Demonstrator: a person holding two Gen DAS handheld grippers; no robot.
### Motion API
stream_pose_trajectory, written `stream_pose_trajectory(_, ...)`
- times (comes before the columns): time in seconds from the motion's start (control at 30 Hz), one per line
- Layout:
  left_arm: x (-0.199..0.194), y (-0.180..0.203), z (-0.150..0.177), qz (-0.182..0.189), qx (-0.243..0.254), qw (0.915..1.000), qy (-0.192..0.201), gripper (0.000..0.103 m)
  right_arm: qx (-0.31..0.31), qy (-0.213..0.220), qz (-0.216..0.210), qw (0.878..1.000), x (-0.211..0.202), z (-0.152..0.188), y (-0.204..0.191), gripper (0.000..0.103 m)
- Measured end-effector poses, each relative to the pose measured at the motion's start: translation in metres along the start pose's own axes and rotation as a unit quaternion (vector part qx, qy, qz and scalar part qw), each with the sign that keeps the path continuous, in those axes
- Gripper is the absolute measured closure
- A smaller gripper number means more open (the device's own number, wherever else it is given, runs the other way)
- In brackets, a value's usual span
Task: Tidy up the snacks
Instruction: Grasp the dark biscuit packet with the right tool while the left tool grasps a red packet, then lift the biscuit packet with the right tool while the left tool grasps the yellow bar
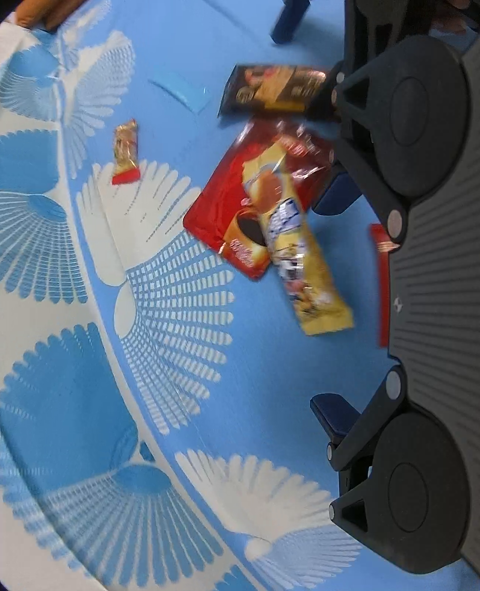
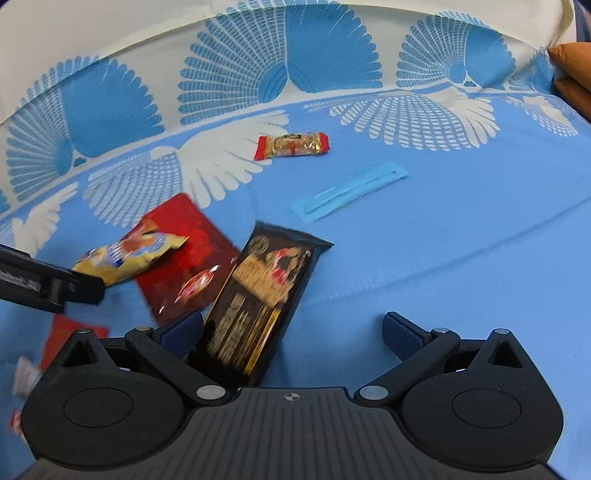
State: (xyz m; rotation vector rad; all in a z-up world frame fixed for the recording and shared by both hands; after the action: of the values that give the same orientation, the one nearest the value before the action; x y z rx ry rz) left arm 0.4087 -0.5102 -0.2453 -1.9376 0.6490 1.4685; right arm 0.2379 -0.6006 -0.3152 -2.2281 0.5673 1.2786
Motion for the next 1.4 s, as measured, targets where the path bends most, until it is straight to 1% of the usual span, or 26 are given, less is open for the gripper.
stream_pose_trajectory(0.13,0.016,0.006,-0.009,0.003,0.009,0.9996,-0.025,0.0,-0.041,0.04,0.025,0.998,0.011,0.002,-0.006,0.0)
stream_pose_trajectory(0.27,0.018,0.003,-0.01,0.01,-0.003,0.9995,-0.031,0.0,-0.048,0.066,0.029,0.996,0.013,0.007,-0.007,0.0)
stream_pose_trajectory(0.3,0.018,0.003,-0.011,0.01,-0.005,0.9994,-0.032,0.004,-0.052,0.069,0.028,0.996,0.013,0.007,-0.007,0.0)
stream_pose_trajectory(0.37,0.012,0.005,-0.012,0.021,0.003,0.9994,-0.028,0.026,-0.059,0.067,0.028,0.996,0.012,0.007,-0.007,0.0)
stream_pose_trajectory(0.4,0.008,0.007,-0.012,0.033,0.005,0.999,-0.029,0.053,-0.063,0.061,0.03,0.996,0.011,0.007,-0.008,0.004)
stream_pose_trajectory(0.43,0.004,0.009,-0.012,0.043,0.008,0.9985,-0.032,0.08,-0.066,0.06,0.03,0.996,0.009,0.007,-0.009,0.019)
stream_pose_trajectory(0.47,0.001,0.011,-0.012,0.049,0.013,0.9982,-0.033,0.089,-0.074,0.066,0.026,0.995,0.005,0.009,-0.011,0.031)
stream_pose_trajectory(0.5,-0.002,0.012,-0.011,0.049,0.017,0.9982,-0.031,0.099,-0.088,0.073,0.023,0.993,0.001,0.01,-0.015,0.05)
stream_pose_trajectory(0.57,-0.01,0.012,-0.007,0.052,0.013,0.9983,-0.022,0.099,-0.111,0.068,0.034,0.991,-0.003,0.013,-0.022,0.051)
stream_pose_trajectory(0.63,-0.02,0.01,-0.001,0.067,0.01,0.9975,-0.018,0.102,-0.098,0.057,0.022,0.993,-0.008,0.015,-0.02,0.052)
stream_pose_trajectory(0.7,-0.033,0.008,0.008,0.078,0.013,0.9968,-0.007,0.103,-0.087,0.05,0.019,0.995,-0.015,0.019,-0.018,0.052)
stream_pose_trajectory(0.73,-0.039,0.007,0.014,0.078,0.014,0.9969,0.001,0.103,-0.086,0.051,0.02,0.995,-0.02,0.022,-0.017,0.053)
stream_pose_trajectory(0.8,-0.046,0.004,0.024,0.077,0.018,0.9969,0.002,0.103,-0.084,0.054,0.019,0.995,-0.032,0.03,-0.014,0.053)
stream_pose_trajectory(0.87,-0.052,0.002,0.029,0.062,0.029,0.9976,0.009,0.099,-0.076,0.05,0.016,0.996,-0.04,0.038,-0.011,0.053)
stream_pose_trajectory(0.9,-0.055,0.001,0.027,0.051,0.033,0.9979,0.02,0.083,-0.072,0.048,0.016,0.996,-0.043,0.041,-0.009,0.053)
stream_pose_trajectory(0.93,-0.058,-0.001,0.021,0.04,0.033,0.9981,0.034,0.048,-0.07,0.049,0.02,0.996,-0.045,0.043,-0.007,0.056)
stream_pose_trajectory(0.97,-0.06,-0.002,0.014,0.033,0.028,0.998,0.046,0.028,-0.07,0.053,0.026,0.996,-0.047,0.044,-0.004,0.057)
stream_pose_trajectory(1.0,-0.062,-0.003,0.006,0.026,0.021,0.9977,0.059,0.002,-0.07,0.057,0.031,0.995,-0.049,0.045,-0.002,0.057)
stream_pose_trajectory(1.03,-0.064,-0.001,-0.005,0.019,0.017,0.9965,0.08,0.001,-0.068,0.06,0.036,0.995,-0.049,0.043,0.002,0.057)
stream_pose_trajectory(1.07,-0.064,0.004,-0.015,0.013,0.027,0.9955,0.09,0.0,-0.065,0.061,0.04,0.995,-0.048,0.041,0.007,0.057)
stream_pose_trajectory(1.1,-0.062,0.011,-0.026,0.008,0.045,0.9946,0.093,0.0,-0.061,0.062,0.043,0.995,-0.045,0.037,0.012,0.057)
stream_pose_trajectory(1.17,-0.049,0.027,-0.047,0.0,0.073,0.993,0.093,0.0,-0.051,0.065,0.049,0.995,-0.04,0.031,0.025,0.052)
stream_pose_trajectory(1.23,-0.031,0.041,-0.062,-0.005,0.099,0.9923,0.075,0.0,-0.042,0.062,0.039,0.996,-0.036,0.025,0.035,0.038)
stream_pose_trajectory(1.3,-0.014,0.052,-0.073,-0.017,0.118,0.991,0.063,0.0,-0.028,0.054,0.025,0.998,-0.035,0.022,0.041,0.034)
stream_pose_trajectory(1.37,-0.001,0.058,-0.078,-0.026,0.125,0.9901,0.058,0.0,-0.016,0.04,-0.011,0.999,-0.036,0.024,0.044,0.03)
stream_pose_trajectory(1.4,0.004,0.059,-0.08,-0.027,0.118,0.9911,0.054,0.007,-0.016,0.035,-0.026,0.999,-0.036,0.027,0.042,0.025)
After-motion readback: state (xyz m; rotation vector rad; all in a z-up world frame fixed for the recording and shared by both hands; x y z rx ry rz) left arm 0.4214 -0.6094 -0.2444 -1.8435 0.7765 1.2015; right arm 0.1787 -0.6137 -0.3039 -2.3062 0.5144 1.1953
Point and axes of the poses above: each gripper's, at about its wrist camera, not at the fingertips, and x roughly the way its jaws point, y to its right, z to its underside, the point moved 3 cm from there along x, roughly the way its jaws point, and after that the axes turned 11 degrees about -y, right-handed, at the moved point
